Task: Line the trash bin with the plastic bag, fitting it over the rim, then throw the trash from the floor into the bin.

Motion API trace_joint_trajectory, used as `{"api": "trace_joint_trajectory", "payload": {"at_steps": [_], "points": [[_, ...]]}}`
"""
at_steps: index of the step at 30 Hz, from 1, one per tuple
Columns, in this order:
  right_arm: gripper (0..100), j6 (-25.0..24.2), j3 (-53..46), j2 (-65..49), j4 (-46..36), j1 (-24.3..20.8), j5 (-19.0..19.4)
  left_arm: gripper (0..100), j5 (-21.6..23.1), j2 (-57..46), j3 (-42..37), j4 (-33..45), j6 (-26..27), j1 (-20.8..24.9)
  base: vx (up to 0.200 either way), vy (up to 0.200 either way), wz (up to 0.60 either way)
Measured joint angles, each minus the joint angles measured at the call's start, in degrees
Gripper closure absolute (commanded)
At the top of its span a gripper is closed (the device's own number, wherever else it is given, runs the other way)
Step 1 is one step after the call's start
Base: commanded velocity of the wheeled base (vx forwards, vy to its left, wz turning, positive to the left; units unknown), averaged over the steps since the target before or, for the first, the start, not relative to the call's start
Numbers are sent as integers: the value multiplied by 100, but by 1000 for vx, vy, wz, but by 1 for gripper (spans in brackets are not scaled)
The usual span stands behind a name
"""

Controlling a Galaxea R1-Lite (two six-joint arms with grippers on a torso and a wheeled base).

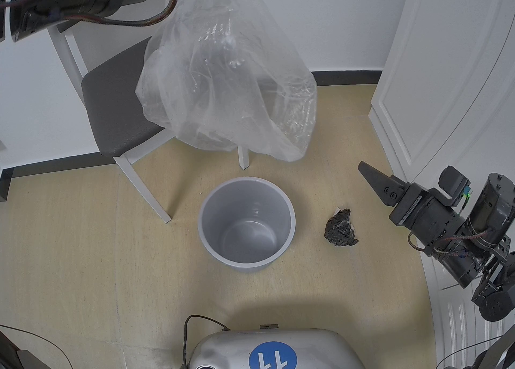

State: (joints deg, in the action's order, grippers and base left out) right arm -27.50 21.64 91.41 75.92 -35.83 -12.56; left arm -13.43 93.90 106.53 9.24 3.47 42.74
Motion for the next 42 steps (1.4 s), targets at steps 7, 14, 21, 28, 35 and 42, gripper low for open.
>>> {"api": "trace_joint_trajectory", "payload": {"at_steps": [7, 14, 21, 28, 35, 42], "points": [[0, 0, 10, 0, -2, 16, 7, 100, -16, -20, 135, -2, 5, 317, 0, 0, 0], [0, -2, 2, -1, -9, -17, 9, 100, -126, -49, 199, 0, 5, 720, 0, 0, 0], [0, -118, 5, -9, -9, -27, 30, 100, -156, -134, 210, -2, 9, 1042, 0, 0, 0], [0, -134, 13, -11, -5, -27, 33, 100, -158, -215, 210, -27, 43, 1250, 0, 0, 0], [0, -252, 10, -12, -2, -30, 71, 100, -154, -269, 210, -35, 43, 1447, 0, 0, 0], [0, -545, 2, -15, 4, -69, 189, 100, -139, -322, 204, -54, 43, 1635, 0, 0, 0]]}}
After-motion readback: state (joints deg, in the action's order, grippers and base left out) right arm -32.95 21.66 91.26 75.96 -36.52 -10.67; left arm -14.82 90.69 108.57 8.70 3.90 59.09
